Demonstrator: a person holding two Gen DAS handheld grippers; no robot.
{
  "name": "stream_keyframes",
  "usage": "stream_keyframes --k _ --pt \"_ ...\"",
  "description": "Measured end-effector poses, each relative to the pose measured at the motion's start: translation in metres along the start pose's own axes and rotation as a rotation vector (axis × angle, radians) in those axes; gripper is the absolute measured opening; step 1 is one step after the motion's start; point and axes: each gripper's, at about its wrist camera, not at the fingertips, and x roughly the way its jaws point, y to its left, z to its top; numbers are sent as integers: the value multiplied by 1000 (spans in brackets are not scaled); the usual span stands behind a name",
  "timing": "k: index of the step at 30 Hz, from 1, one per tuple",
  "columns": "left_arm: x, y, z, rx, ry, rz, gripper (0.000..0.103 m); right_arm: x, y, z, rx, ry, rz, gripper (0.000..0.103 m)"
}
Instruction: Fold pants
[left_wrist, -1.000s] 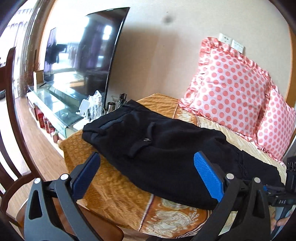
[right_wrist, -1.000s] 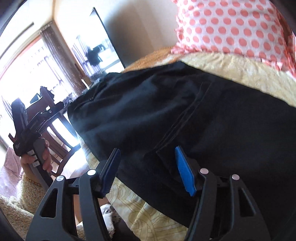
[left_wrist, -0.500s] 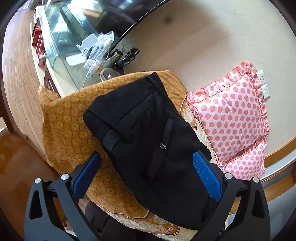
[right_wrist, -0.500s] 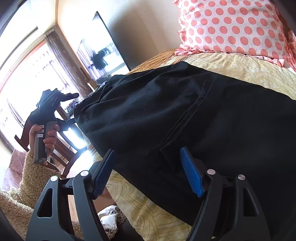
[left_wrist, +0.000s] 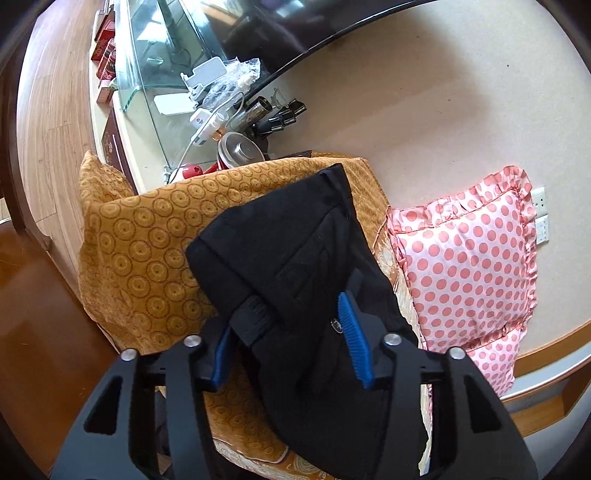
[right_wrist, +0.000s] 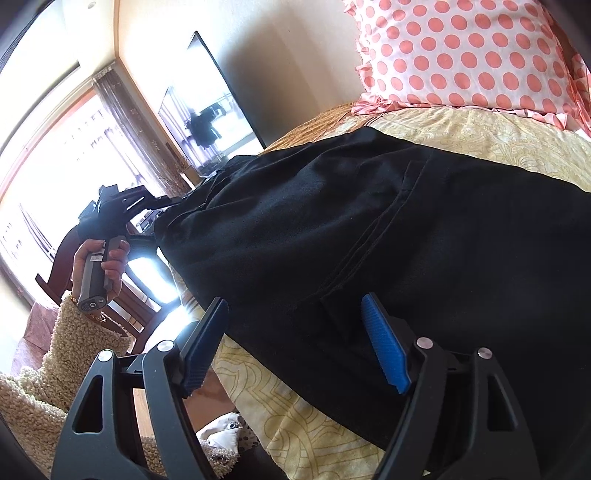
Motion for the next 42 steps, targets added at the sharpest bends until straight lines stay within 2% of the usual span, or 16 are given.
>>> stream_keyframes --k 2,3,6,7,8,10,12,13,14,20,26,30,34,39,42 --pt "-2 -2 -2 17 -22 23 20 -2 1 -1 0 -4 -2 78" --pt "-3 -4 -2 38 -31 34 17 -3 1 -1 1 -7 1 79" --pt "0 -16 -2 107 -39 83 16 -8 0 -3 3 -16 7 81" --pt "5 -16 -1 112 -26 105 25 -9 -1 -4 6 -19 8 81" --pt "9 -15 -1 95 -11 119 39 -11 -1 -5 11 -23 11 81" --pt "10 -16 -1 61 -24 92 47 -15 -2 -8 17 -31 12 81" --pt "10 -19 -2 55 -42 103 39 -19 -4 -10 21 -36 11 81" --pt "9 -20 -3 56 -54 115 18 -22 -4 -12 21 -39 8 81" --pt "8 -21 -3 66 -60 104 14 -25 -5 -13 21 -41 6 81" --pt "-3 -39 -10 148 -106 108 9 -44 -15 -19 52 -84 16 81" --pt "-22 -106 -37 401 -206 122 7 -61 -26 -26 78 -125 20 81" --pt "-32 -166 -71 573 -212 51 7 -78 -38 -35 107 -158 22 82" --pt "-38 -225 -116 739 -191 -32 7 -102 -47 -45 120 -204 -16 89" --pt "-27 -288 -183 893 -92 -145 7 -137 -64 -60 163 -264 -61 92" --pt "-10 -320 -228 970 -27 -202 7 -160 -76 -72 196 -299 -87 100"
